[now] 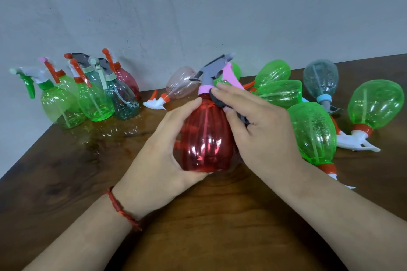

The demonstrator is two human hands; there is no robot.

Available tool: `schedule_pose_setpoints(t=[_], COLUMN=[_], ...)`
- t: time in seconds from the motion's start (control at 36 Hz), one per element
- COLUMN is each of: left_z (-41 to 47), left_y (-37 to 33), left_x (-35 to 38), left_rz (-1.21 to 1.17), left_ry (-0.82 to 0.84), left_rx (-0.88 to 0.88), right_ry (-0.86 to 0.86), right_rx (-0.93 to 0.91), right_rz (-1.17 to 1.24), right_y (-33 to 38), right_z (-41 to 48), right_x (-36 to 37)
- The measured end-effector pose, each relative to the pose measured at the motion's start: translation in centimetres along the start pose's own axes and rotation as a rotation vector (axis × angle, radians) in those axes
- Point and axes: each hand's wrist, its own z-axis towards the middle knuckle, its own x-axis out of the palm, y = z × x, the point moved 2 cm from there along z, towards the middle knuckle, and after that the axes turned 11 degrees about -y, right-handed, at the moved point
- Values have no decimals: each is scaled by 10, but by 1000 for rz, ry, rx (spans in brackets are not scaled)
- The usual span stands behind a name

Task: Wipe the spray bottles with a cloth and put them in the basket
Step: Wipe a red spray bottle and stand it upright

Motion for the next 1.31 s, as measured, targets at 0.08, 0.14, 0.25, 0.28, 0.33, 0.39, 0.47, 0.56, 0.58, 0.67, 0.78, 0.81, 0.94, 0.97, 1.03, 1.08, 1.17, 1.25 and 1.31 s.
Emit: schedule_pose_setpoints(t=[0.08, 0.14, 0.25, 0.28, 0.33, 0.39, 0.47, 0.56, 0.58, 0.67, 0.78, 0.81, 0.94, 0.97, 1.03, 1.08, 1.17, 1.25, 1.31], left_z=[0, 0, 1, 1, 2, 3, 4, 7, 8, 10, 10, 9, 2, 1, 1, 1, 2, 1, -1], left_y=[3, 5, 8, 9, 12, 15, 16, 16, 16, 16, 13, 11, 6, 8, 9, 9, 7, 4, 3], left_x=[-2, -3, -3, -3, -5, -7, -11, -12, -12, -11, -12, -11, -7, -7, -5, -4, -5, -3, 0], left_rz=[26, 7, -61, -76, -114, -139, -170, -225, -257, -378, -345, -326, -128, -107, -64, -32, -10, 14, -4], left_ry=[-5, -8, -45, -57, -98, -142, -195, -256, -271, -309, -271, -254, -158, -143, -118, -103, -99, -78, -49], left_rx=[-1, -17, -90, -112, -168, -218, -264, -315, -339, -403, -354, -335, -188, -161, -97, -62, -39, 1, 17], right_ry=[63, 101, 174, 191, 218, 242, 297, 340, 351, 369, 320, 298, 184, 170, 147, 127, 117, 105, 87], right_rx=[70, 81, 41, 23, -31, -97, -176, -250, -265, -303, -272, -251, -133, -102, -42, -1, 16, 56, 99], right_rz=[100, 138, 176, 175, 161, 139, 130, 142, 147, 159, 143, 131, 113, 118, 125, 119, 105, 101, 105], right_y=[0, 1, 0, 0, 2, 4, 7, 10, 11, 13, 12, 11, 6, 5, 4, 3, 3, 2, 1], right_z=[3, 4, 4, 4, 3, 3, 2, 1, 1, 1, -1, -1, 4, 5, 5, 5, 5, 4, 4], right_x=[0, 0, 2, 1, 0, 0, 1, 2, 2, 2, 2, 1, -1, 0, 1, 1, 1, 3, 4])
